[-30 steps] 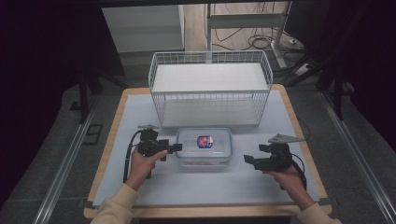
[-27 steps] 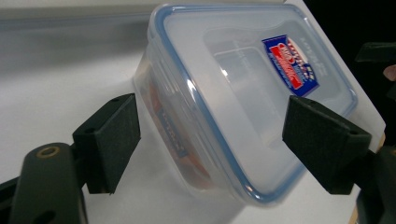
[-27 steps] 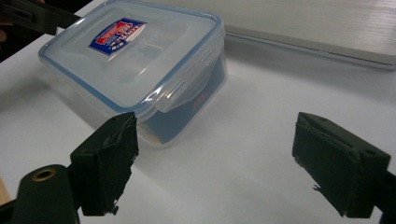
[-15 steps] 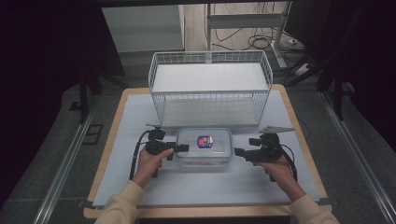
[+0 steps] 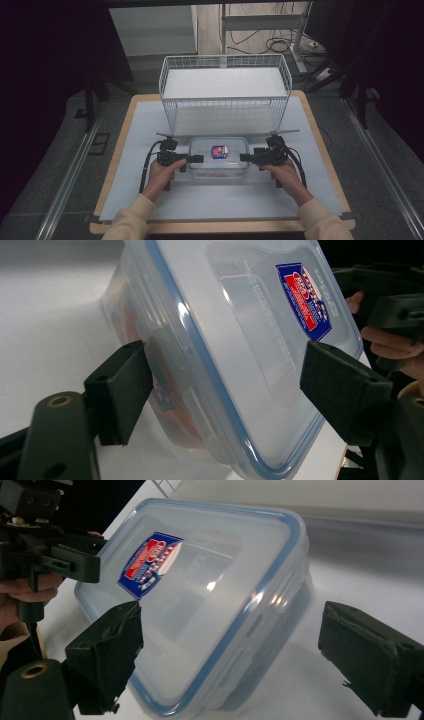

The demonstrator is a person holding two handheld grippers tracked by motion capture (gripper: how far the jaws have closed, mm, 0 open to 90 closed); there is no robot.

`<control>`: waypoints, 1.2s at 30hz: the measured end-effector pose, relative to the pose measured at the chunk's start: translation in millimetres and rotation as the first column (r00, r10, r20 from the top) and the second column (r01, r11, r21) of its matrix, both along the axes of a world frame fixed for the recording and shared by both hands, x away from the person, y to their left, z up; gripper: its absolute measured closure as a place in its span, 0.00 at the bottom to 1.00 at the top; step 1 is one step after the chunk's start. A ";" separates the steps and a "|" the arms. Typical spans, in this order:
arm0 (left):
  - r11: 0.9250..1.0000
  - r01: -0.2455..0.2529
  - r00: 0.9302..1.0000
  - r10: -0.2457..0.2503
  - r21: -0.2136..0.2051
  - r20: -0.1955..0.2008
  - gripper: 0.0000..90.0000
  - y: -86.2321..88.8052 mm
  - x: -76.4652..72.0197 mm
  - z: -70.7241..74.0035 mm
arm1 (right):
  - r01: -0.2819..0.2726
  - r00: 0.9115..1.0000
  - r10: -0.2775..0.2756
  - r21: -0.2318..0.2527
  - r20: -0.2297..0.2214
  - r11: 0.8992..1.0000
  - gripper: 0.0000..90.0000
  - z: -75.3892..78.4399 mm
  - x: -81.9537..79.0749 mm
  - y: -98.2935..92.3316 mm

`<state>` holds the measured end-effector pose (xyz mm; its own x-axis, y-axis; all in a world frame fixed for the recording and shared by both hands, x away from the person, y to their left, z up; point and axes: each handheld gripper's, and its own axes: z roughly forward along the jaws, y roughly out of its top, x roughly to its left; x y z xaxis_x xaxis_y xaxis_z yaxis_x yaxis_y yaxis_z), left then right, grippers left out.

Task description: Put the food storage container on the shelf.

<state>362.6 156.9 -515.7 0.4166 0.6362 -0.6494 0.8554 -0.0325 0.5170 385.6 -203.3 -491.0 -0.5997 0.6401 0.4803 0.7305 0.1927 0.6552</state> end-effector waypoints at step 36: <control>1.000 -0.011 0.999 0.012 -0.029 0.031 0.35 7.5 -12.0 1.2 | -0.009 0.981 0.038 0.148 -0.190 0.989 0.46 -13.6 16.7 -7.4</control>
